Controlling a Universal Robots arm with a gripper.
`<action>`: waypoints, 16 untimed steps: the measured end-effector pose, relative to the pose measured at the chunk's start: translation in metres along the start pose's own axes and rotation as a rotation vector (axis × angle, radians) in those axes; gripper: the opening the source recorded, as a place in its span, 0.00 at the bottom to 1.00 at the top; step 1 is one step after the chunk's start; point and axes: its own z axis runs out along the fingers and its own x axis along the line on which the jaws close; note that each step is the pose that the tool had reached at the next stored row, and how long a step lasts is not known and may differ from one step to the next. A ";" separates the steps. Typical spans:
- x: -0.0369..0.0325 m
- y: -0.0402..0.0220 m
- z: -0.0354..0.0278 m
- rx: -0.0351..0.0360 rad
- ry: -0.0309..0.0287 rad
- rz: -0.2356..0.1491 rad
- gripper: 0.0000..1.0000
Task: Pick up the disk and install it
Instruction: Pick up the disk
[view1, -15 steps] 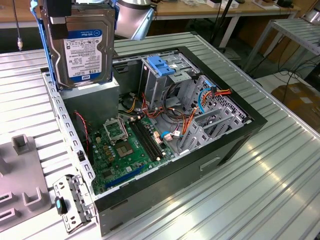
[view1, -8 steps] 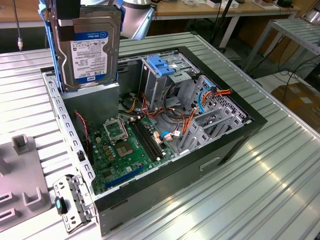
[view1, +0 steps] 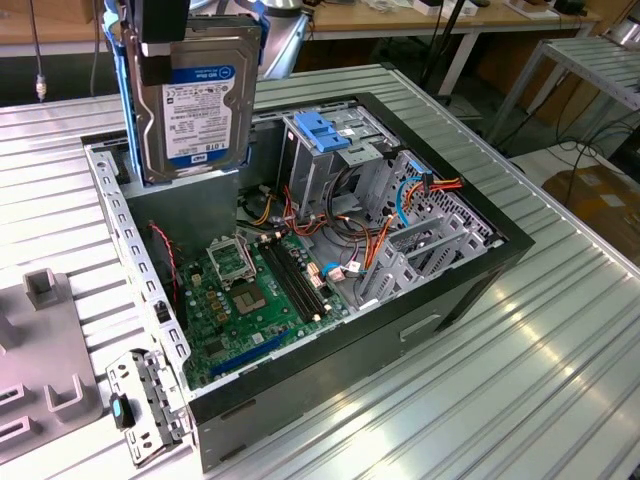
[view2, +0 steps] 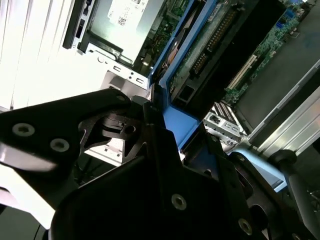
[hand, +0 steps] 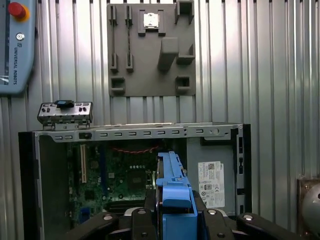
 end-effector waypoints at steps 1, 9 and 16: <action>0.0031 -0.0009 0.0005 0.0000 0.0006 0.000 0.37; 0.0098 -0.0148 0.0050 0.0004 0.0086 0.000 0.37; 0.0103 -0.0224 0.0066 0.0004 0.0098 0.000 0.37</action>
